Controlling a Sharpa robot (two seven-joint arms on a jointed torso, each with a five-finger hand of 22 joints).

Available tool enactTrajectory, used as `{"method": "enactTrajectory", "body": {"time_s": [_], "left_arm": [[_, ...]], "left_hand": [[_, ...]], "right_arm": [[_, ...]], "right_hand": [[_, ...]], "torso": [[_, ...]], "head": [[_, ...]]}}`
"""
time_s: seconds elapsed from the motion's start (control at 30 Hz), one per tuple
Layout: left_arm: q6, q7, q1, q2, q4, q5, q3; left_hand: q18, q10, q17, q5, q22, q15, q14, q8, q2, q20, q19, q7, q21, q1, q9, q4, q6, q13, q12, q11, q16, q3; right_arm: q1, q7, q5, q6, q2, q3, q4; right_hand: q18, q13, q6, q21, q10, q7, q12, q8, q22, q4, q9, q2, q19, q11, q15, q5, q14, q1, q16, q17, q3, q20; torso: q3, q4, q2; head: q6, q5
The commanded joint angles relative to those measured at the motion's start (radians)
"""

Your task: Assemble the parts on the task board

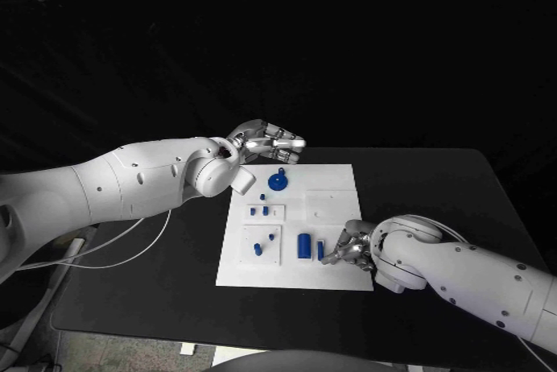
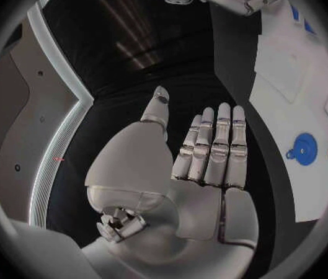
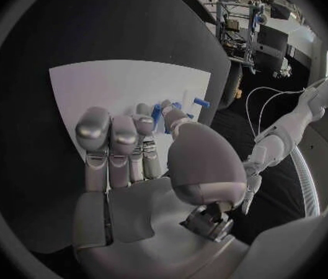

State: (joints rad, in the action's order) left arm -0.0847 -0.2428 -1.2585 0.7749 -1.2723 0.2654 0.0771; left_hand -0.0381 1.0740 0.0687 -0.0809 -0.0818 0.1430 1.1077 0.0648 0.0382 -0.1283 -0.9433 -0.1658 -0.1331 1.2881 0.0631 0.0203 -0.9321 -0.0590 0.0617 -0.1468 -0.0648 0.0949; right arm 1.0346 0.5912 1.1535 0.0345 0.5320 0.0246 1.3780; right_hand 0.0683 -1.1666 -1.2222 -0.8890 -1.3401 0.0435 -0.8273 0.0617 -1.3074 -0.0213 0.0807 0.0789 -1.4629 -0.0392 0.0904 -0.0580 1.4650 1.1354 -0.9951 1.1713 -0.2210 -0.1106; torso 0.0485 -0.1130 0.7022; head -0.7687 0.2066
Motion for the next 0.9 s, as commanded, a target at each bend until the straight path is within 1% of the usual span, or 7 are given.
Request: {"method": "enactTrajectory", "body": {"time_s": [0.03, 0.13, 0.23, 0.33, 0.4, 0.7, 0.9], "left_arm": [[0.008, -0.006, -0.001, -0.001, -0.003, 0.002, -0.001], [0.008, -0.006, -0.001, -0.001, -0.002, 0.002, -0.001], [0.008, -0.006, -0.001, -0.002, -0.002, 0.002, -0.001], [0.008, -0.006, -0.001, -0.002, -0.002, 0.002, -0.001], [0.008, -0.005, -0.001, -0.002, -0.002, 0.002, -0.001], [0.009, -0.004, -0.001, -0.003, -0.001, 0.002, -0.001], [0.009, -0.004, -0.001, -0.004, 0.0, 0.002, -0.001]], "left_hand": [[-0.002, -0.008, 0.002, -0.001, 0.001, 0.0, -0.008, -0.002, -0.001, -0.001, 0.004, 0.0, -0.004, 0.002, -0.001, -0.003, 0.003, -0.001, 0.001, -0.001, 0.003, 0.003], [-0.002, -0.008, 0.002, -0.001, 0.001, 0.0, -0.008, -0.002, -0.001, -0.001, 0.004, 0.0, -0.004, 0.002, -0.001, -0.003, 0.003, -0.001, 0.001, -0.001, 0.003, 0.003], [-0.002, -0.008, 0.002, -0.001, 0.001, 0.0, -0.008, -0.002, -0.001, -0.001, 0.004, 0.0, -0.004, 0.002, -0.001, -0.003, 0.003, -0.001, 0.001, -0.001, 0.003, 0.003], [-0.002, -0.008, 0.002, -0.001, 0.001, 0.0, -0.008, -0.002, -0.001, -0.001, 0.004, 0.0, -0.004, 0.002, -0.001, -0.003, 0.003, -0.001, 0.001, -0.001, 0.003, 0.003], [-0.002, -0.008, 0.002, -0.001, 0.001, 0.0, -0.008, -0.002, -0.001, -0.001, 0.004, 0.0, -0.004, 0.002, -0.001, -0.003, 0.003, -0.001, 0.001, -0.001, 0.003, 0.003], [-0.002, -0.008, 0.002, -0.001, 0.001, 0.0, -0.008, -0.002, -0.001, -0.001, 0.004, 0.0, -0.004, 0.002, -0.001, -0.003, 0.003, -0.001, 0.001, -0.001, 0.003, 0.003], [-0.002, -0.008, 0.002, -0.001, 0.001, 0.0, -0.008, -0.002, -0.001, -0.001, 0.004, 0.0, -0.004, 0.002, -0.001, -0.003, 0.003, -0.001, 0.001, -0.001, 0.003, 0.003]], "right_arm": [[-0.002, -0.006, 0.003, 0.012, -0.003, 0.0, -0.002], [-0.003, -0.001, 0.007, 0.007, -0.008, 0.0, -0.007], [-0.004, 0.005, 0.015, -0.003, -0.015, 0.0, -0.014], [-0.005, 0.011, 0.02, -0.017, -0.02, 0.0, -0.022], [-0.006, 0.014, 0.022, -0.026, -0.024, 0.0, -0.028], [-0.008, 0.028, 0.029, -0.034, -0.038, 0.0, -0.054], [-0.009, 0.03, 0.046, -0.032, -0.046, 0.0, -0.067]], "right_hand": [[-0.014, -0.001, -0.007, -0.003, -0.003, 0.001, -0.003, 0.002, -0.115, -0.008, -0.001, -0.008, -0.018, -0.001, 0.006, 0.002, 0.0, -0.004, 0.004, 0.002, -0.001, -0.005], [-0.014, -0.001, -0.008, -0.003, -0.003, 0.0, -0.003, 0.002, -0.116, -0.018, -0.001, -0.016, -0.018, -0.001, 0.006, 0.0, 0.0, -0.007, 0.004, 0.001, -0.003, -0.005], [-0.014, -0.002, -0.009, -0.004, -0.004, -0.001, -0.004, 0.002, -0.116, -0.029, -0.001, -0.03, -0.018, -0.002, 0.006, -0.001, 0.001, -0.011, 0.004, 0.001, -0.004, -0.005], [-0.014, -0.002, -0.009, -0.005, -0.005, -0.002, -0.006, 0.002, -0.116, -0.029, -0.002, -0.051, -0.019, -0.003, 0.006, -0.001, 0.001, -0.025, 0.004, 0.0, -0.009, -0.005], [-0.015, -0.003, -0.01, -0.006, -0.006, -0.003, -0.006, 0.002, -0.116, -0.028, -0.002, -0.054, -0.02, -0.004, 0.007, 0.004, 0.001, -0.036, 0.004, 0.0, -0.034, -0.007], [-0.015, -0.004, -0.011, -0.008, -0.008, -0.004, -0.008, 0.002, -0.116, -0.03, -0.001, -0.059, -0.02, -0.004, 0.007, 0.0, 0.001, -0.053, 0.002, 0.0, -0.056, -0.006], [-0.015, -0.004, -0.011, -0.009, -0.007, -0.004, -0.007, 0.002, -0.116, -0.053, -0.001, -0.066, -0.02, -0.005, 0.007, -0.004, 0.001, -0.055, 0.002, 0.0, -0.065, -0.006]], "torso": [[-0.0009, 0.002, 0.001], [-0.0013, 0.002, 0.001], [-0.002, 0.0022, 0.001], [-0.002, 0.0022, 0.001], [-0.0013, 0.0019, 0.001], [-0.0024, 0.0025, 0.002], [-0.0018, 0.0013, 0.001]], "head": [[0.0, -0.002], [0.0, -0.002], [-0.001, -0.002], [-0.001, -0.002], [-0.002, -0.002], [-0.004, -0.003], [-0.003, -0.002]]}}
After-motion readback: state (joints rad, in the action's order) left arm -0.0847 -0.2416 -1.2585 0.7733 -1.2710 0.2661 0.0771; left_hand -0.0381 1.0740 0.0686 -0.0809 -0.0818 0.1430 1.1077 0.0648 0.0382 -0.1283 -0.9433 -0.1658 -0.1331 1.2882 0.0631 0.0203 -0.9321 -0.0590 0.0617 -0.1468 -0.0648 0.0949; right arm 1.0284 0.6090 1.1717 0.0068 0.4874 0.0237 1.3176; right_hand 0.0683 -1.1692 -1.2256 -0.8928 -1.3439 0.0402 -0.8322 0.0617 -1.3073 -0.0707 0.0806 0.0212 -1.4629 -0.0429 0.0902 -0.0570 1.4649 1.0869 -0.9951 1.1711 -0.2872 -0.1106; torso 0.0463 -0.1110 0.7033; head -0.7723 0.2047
